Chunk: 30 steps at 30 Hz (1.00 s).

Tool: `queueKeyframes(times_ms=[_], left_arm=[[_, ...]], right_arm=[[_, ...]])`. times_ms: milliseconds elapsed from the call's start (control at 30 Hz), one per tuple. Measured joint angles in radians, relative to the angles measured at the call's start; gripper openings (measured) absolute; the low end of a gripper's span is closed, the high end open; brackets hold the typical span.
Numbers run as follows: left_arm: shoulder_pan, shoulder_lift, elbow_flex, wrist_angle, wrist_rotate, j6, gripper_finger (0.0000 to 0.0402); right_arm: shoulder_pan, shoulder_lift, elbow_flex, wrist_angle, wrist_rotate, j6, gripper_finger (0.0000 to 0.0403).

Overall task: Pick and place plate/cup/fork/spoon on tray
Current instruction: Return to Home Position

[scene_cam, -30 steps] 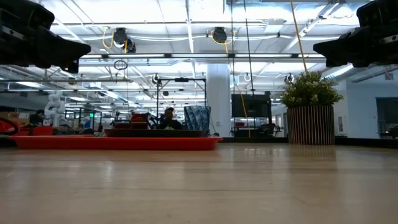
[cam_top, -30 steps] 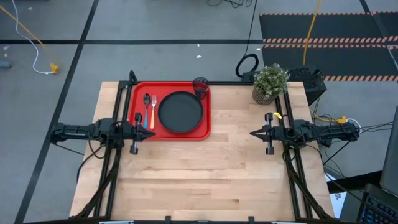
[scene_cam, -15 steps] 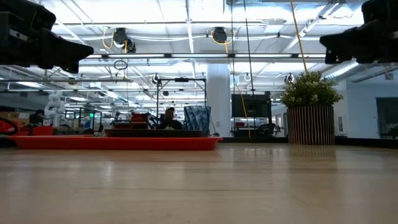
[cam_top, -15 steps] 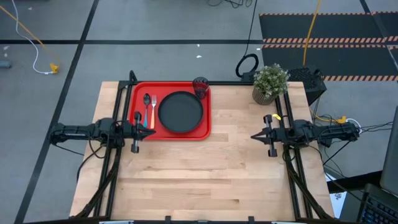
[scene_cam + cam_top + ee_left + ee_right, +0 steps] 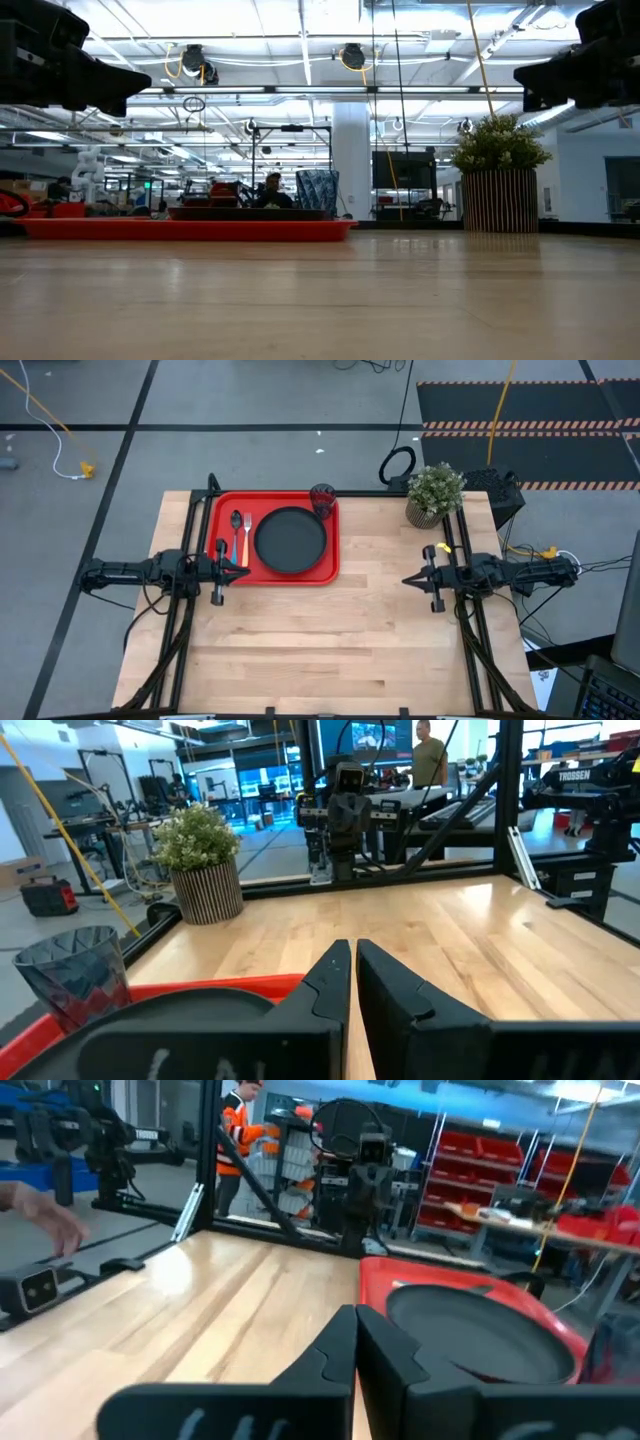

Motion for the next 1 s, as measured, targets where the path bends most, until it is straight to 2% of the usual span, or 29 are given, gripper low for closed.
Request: queueKeyframes(times_ms=[433, 700, 1000], left_arm=[[0.000, 0.000, 0.000, 0.002, 0.000, 0.001, 0.0003], [0.000, 0.000, 0.000, 0.003, 0.001, 0.001, 0.0030], [0.000, 0.000, 0.000, 0.003, 0.001, 0.001, 0.0032]], right_arm=[[0.000, 0.000, 0.000, -0.036, -0.001, 0.045, 0.0000], [0.000, 0.000, 0.000, 0.054, 0.000, 0.045, 0.0000], [0.000, 0.000, 0.000, 0.060, -0.001, 0.045, 0.0000]])
